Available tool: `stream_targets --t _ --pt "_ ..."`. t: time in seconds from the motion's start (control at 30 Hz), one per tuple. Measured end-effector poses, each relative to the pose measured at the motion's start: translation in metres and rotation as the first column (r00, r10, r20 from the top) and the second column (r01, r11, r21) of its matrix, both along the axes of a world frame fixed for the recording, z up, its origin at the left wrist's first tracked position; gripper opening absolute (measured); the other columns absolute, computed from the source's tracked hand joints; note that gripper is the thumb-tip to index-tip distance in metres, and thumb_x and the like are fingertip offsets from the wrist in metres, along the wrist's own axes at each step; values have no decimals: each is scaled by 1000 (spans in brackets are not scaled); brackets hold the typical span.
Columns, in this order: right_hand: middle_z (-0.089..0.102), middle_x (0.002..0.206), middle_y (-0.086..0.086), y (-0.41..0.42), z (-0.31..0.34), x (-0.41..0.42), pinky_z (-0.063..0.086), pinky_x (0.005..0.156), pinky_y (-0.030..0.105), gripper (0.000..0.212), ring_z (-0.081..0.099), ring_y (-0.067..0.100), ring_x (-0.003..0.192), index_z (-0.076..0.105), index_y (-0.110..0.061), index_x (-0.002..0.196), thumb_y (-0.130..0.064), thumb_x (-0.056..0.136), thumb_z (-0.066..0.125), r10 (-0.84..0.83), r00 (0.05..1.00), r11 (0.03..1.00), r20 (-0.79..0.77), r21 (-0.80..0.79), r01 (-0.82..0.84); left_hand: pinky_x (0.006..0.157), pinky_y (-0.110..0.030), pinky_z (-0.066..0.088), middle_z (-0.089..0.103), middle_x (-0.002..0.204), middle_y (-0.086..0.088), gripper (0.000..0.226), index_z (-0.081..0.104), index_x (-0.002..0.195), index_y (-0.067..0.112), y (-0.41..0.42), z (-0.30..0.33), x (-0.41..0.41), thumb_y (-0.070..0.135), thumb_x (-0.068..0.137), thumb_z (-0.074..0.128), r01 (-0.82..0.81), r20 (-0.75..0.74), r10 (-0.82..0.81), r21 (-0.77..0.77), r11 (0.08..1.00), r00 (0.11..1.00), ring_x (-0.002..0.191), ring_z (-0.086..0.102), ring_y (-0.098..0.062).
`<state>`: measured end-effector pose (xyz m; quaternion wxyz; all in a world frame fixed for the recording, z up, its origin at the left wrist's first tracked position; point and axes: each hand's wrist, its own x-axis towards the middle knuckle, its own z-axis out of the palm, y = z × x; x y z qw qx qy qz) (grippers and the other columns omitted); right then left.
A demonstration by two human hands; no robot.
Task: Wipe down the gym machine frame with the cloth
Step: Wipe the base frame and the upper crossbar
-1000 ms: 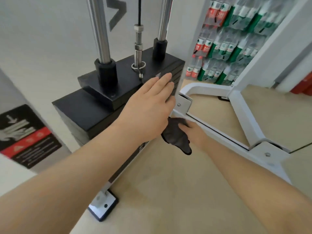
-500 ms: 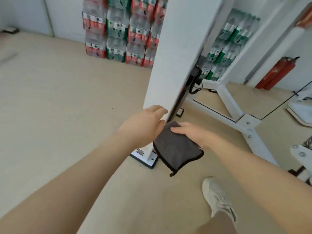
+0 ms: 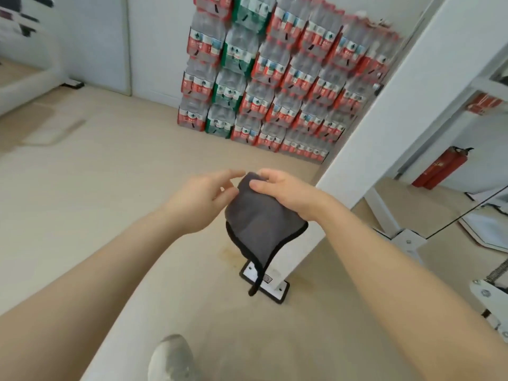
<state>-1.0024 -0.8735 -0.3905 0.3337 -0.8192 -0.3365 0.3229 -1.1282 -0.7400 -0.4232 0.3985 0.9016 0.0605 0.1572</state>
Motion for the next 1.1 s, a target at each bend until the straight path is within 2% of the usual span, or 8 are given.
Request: stream_targets --t 0.1,0.2,0.37,0.47,0.63,0.73,0.87,1.1 --pt "65 100 15 47 31 27 51 82 39 25 63 23 88 57 -3 106 -25 95 51 37 999 994 34 100 -40 62 -12 32 55 87 11 41 39 135 32 37 19 34 19 97 41 11 70 -1 -145 989 998 80 51 -7" --pt "59 88 1 104 65 68 49 69 26 3 59 12 77 49 -20 95 -20 95 52 47 999 994 12 103 -48 62 -13 40 54 73 13 38 45 122 39 92 53 74 12 96 42 77 71 -59 -288 955 996 62 51 2" --pt "50 79 -8 172 156 153 40 67 16 18 49 -1 69 46 -20 81 -12 92 57 -44 998 995 50 95 39 62 -19 44 58 59 9 24 55 106 28 183 154 182 10 90 51 186 -85 -229 -346 920 970 58 53 -4" --pt "51 77 -10 194 215 203 38 65 9 17 50 -10 63 51 -20 80 -10 89 60 -89 990 995 110 63 82 59 -20 43 62 66 5 12 53 92 23 215 219 245 12 87 56 275 -193 -315 -208 939 929 62 57 -8" --pt "59 92 3 236 293 260 45 83 38 12 55 17 84 54 -25 83 -19 88 63 -155 963 988 220 41 149 54 -25 32 45 63 9 26 42 65 28 263 326 323 22 84 58 395 -246 -338 238 887 908 60 42 -9" --pt "58 89 -4 260 341 286 44 78 30 7 54 13 81 56 -19 86 -20 89 62 -219 949 976 227 57 211 64 -28 32 45 74 3 22 50 67 17 294 382 367 23 85 59 526 -281 -457 263 809 844 74 41 -15" --pt "50 85 -9 293 395 336 41 74 23 21 49 6 77 51 -28 74 -18 88 64 -319 926 946 200 125 299 79 -32 36 39 79 11 25 46 63 28 335 432 434 22 82 60 603 -219 -562 284 745 797 88 38 -14" --pt "58 101 6 346 435 424 49 77 23 17 58 18 93 51 -22 78 -14 92 57 -471 872 879 132 158 450 68 -29 37 51 77 -1 15 47 81 15 393 459 551 24 93 49 712 -296 -659 126 691 691 70 46 -15"
